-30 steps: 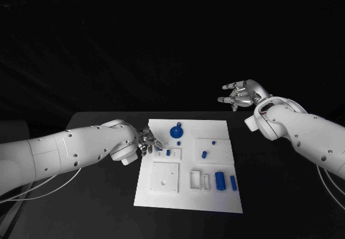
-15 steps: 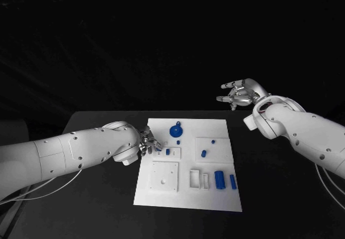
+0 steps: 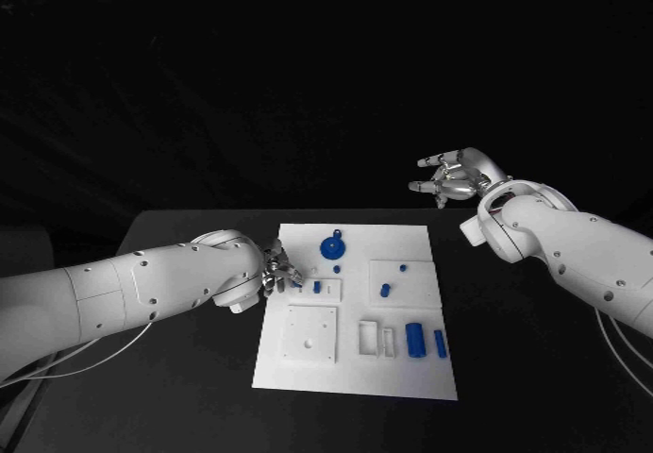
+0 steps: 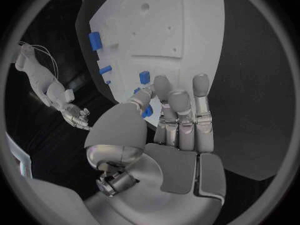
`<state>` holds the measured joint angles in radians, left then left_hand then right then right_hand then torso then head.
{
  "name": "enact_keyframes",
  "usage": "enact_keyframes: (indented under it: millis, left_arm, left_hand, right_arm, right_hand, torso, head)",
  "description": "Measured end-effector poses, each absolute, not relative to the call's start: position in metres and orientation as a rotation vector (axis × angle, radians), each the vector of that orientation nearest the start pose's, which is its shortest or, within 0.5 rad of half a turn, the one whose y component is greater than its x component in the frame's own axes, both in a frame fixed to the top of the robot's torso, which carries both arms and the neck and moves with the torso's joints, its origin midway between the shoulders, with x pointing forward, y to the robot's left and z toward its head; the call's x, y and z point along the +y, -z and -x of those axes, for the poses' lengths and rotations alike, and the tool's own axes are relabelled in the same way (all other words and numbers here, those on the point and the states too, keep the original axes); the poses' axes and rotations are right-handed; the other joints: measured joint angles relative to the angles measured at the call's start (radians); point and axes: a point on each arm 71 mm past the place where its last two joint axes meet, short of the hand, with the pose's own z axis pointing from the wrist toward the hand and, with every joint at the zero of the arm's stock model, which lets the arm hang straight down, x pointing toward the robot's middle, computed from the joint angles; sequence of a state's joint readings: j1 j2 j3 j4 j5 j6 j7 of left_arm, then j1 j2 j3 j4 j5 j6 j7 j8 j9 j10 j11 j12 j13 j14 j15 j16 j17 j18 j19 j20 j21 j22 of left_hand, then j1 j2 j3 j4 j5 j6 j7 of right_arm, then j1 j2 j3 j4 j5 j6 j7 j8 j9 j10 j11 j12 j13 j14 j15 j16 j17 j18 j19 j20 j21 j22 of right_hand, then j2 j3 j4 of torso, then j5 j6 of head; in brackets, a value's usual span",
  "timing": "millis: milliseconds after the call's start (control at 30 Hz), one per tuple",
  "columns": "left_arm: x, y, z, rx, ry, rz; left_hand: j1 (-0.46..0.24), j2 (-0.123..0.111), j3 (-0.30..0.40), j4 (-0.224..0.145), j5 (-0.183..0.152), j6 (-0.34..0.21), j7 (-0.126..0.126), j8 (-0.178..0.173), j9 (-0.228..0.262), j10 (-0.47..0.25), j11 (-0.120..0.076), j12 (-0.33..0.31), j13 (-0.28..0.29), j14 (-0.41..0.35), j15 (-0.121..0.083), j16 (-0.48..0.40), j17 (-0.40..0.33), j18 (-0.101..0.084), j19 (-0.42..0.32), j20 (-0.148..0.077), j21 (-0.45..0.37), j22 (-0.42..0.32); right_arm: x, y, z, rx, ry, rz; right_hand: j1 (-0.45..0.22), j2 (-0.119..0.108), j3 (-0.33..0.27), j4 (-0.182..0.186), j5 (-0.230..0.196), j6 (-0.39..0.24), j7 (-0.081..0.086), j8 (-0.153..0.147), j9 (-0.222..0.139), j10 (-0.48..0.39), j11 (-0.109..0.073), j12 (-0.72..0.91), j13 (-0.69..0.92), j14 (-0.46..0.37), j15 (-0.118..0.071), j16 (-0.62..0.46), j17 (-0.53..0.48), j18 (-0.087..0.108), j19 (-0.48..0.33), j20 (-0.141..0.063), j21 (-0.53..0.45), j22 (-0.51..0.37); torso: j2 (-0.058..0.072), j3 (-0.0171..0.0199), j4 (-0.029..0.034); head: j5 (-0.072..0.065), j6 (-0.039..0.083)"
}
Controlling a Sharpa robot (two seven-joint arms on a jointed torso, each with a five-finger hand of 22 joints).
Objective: Assemble the parts on the task board
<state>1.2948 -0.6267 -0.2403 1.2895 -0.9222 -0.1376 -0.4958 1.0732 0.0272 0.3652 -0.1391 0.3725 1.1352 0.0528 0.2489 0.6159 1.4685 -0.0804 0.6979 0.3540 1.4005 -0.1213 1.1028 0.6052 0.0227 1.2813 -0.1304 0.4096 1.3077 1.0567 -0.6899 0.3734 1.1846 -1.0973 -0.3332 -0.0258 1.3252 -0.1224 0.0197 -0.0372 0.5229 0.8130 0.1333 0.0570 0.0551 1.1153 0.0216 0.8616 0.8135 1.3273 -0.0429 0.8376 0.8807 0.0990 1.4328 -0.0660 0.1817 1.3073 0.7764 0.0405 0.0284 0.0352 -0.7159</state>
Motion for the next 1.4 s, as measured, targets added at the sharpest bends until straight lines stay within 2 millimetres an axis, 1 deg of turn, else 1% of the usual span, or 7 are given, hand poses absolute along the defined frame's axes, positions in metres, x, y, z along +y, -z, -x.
enact_keyframes:
  millis: [333, 1167, 1400]
  left_arm:
    - [0.187, 0.2517, -0.5131, 2.212, 0.355, 0.368]
    - [0.1851, 0.253, -0.5126, 2.242, 0.34, 0.316]
    - [0.1836, 0.2531, -0.5135, 2.242, 0.337, 0.308]
  left_hand:
    - [0.0, 0.0, -0.001, -0.001, 0.0, 0.0, 0.0, 0.0, 0.0, 0.0, 0.0, 0.0, -0.001, 0.0, 0.0, 0.0, 0.004, 0.0, 0.0, 0.0, 0.0, 0.0]
    - [0.0, 0.0, -0.001, -0.001, -0.004, -0.001, -0.001, -0.006, 0.002, 0.0, 0.0, 0.0, -0.001, 0.0, 0.0, 0.0, 0.006, 0.0, 0.0, 0.0, 0.0, 0.0]
    - [0.0, 0.0, -0.001, -0.001, -0.002, -0.001, -0.001, -0.006, 0.014, 0.0, 0.0, 0.0, -0.001, 0.0, 0.0, 0.0, 0.006, 0.0, 0.0, 0.0, 0.0, 0.0]
  right_arm:
    - [-0.2543, 0.1463, -0.563, 1.458, -0.821, -0.506]
    - [-0.2547, 0.1468, -0.5628, 1.46, -0.82, -0.506]
    - [-0.2548, 0.1469, -0.5628, 1.461, -0.82, -0.506]
  right_hand:
    - [0.0, 0.0, 0.0, 0.0, 0.0, 0.0, 0.0, 0.0, 0.0, 0.0, 0.0, 0.0, 0.0, 0.0, 0.0, 0.0, 0.0, 0.0, 0.0, 0.0, 0.0, 0.0]
    - [0.0, 0.0, 0.0, 0.0, 0.0, 0.0, 0.0, 0.0, 0.0, 0.0, 0.0, 0.0, 0.0, 0.0, 0.0, 0.0, 0.0, 0.0, 0.0, 0.0, 0.0, 0.0]
    - [0.0, 0.0, 0.0, 0.0, 0.0, 0.0, 0.0, 0.0, 0.0, 0.0, 0.0, 0.0, 0.0, 0.0, 0.0, 0.0, 0.0, 0.0, 0.0, 0.0, 0.0, 0.0]
  torso:
    - [0.0, 0.0005, -0.0005]
    - [0.0, 0.0006, -0.0007]
    - [0.0, 0.0004, -0.0007]
  head:
    - [-0.001, -0.003]
    - [-0.004, -0.006]
    - [-0.005, -0.006]
